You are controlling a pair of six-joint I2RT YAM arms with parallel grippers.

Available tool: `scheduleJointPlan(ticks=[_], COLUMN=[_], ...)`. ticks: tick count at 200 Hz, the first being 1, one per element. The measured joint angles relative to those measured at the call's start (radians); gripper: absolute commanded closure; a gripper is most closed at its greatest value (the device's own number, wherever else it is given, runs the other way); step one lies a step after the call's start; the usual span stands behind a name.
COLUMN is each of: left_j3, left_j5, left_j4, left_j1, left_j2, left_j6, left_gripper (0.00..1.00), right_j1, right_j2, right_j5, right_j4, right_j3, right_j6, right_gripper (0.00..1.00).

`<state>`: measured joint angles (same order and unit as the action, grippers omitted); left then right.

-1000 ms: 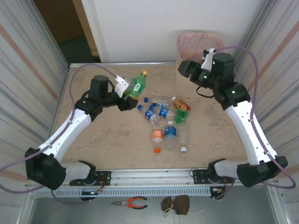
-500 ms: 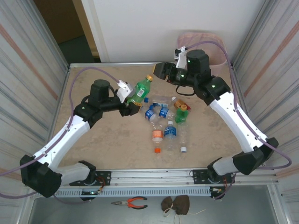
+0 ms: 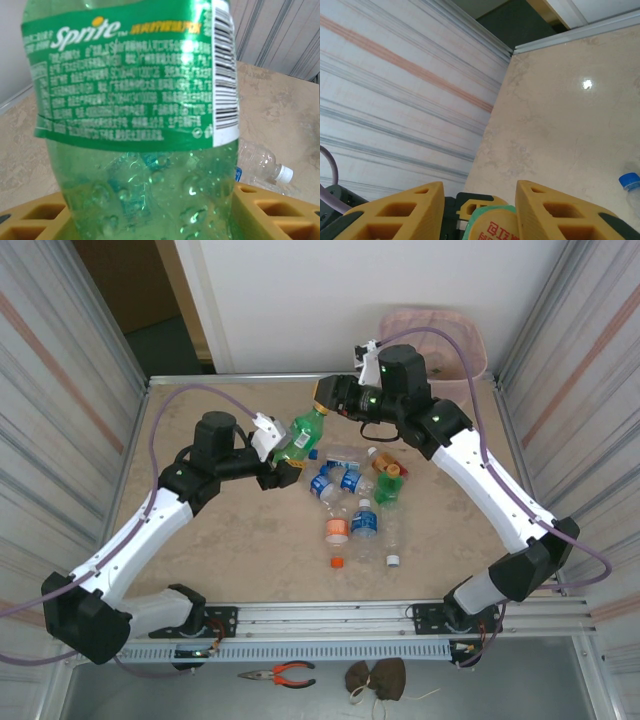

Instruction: Put the plastic bottles in the bin

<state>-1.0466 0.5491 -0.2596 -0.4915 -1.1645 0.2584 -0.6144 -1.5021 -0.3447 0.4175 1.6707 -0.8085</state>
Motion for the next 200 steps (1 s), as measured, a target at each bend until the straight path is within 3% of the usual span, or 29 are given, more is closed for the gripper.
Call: scheduleJointPlan(ticks=[51, 90, 166, 200], left_j3=[0.004, 0.006, 0.006, 0.006], left_j5=[-0.003, -0.003, -0.01, -0.016], left_j4=[0.004, 0.026, 0.026, 0.026], left_j1=[-0.002, -0.007, -0.008, -0.013], left_j2=[0.003, 0.011, 0.016, 0.016], left_j6=[0.0, 0.0, -0.001, -0.012], left_gripper=[0.48, 0.48, 0.47, 0.33], right_j1=[-0.014, -0.018, -0.023, -0.023], right_j2=[0.0, -0.001, -0.002, -0.002], right_j5=[0.055, 0.076, 0.076, 0.077], right_j4=[0.01, 0.037, 0.024, 0.021], right_j3=[0.001, 0.001, -0.001, -0.005], right_j6=[0.002, 0.005, -0.011, -0.014], right_gripper=[0.55, 0.56, 0.74, 0.76])
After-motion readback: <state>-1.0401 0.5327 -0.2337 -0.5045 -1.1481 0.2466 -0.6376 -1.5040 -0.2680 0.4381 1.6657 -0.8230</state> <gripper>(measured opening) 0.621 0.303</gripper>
